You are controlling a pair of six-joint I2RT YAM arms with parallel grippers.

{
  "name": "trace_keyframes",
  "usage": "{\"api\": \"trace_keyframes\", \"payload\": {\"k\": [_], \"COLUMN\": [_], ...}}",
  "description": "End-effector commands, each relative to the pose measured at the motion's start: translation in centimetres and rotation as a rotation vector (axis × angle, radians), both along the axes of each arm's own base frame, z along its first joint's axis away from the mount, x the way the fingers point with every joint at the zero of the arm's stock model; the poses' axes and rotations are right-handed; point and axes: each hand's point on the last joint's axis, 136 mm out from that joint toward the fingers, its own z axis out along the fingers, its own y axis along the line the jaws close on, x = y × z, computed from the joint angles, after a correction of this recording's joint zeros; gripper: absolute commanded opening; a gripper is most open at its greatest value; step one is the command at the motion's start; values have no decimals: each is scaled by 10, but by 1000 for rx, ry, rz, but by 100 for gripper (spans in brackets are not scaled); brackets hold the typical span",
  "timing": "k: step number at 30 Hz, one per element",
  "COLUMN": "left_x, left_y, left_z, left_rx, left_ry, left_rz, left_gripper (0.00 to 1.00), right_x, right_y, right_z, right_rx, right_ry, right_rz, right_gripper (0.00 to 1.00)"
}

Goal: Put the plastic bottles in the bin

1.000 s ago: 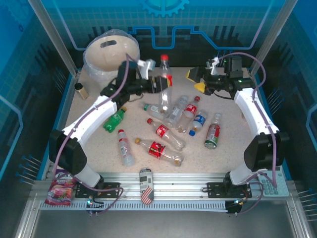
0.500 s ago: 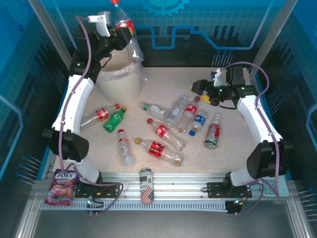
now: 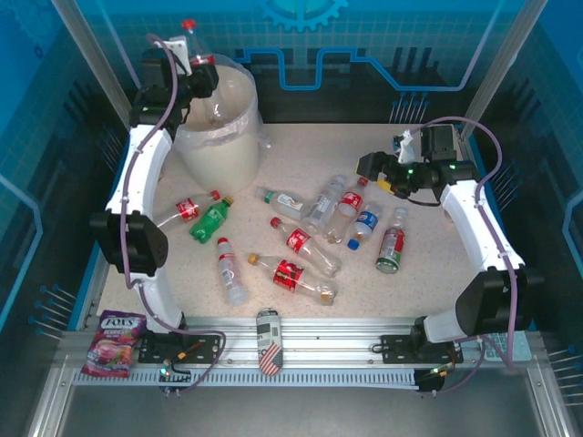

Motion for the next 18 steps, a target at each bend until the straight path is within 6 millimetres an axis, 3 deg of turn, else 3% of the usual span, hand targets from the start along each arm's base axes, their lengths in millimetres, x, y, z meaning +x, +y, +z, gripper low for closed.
{"api": "trace_keyframes", "payload": {"k": [1,11,18], "left_x": [2,-3,-6], "left_y": [6,-5,-10], "left_z": [-23,-108,-149], "left_rx": [72,70,60], "left_ry": [70,223,295], "left_rz": [6,-53,-77], "left_gripper": [26,29,36], "right_x": [-8,-8,-5], "right_y": [-10,-15,-16], "right_z": [-3,-10,-11], "right_rx": [-31,-59,-61], "right_ry": [-2,0,3], "right_rz": [-15,-26,-33], "right_gripper": [97,97,97]}}
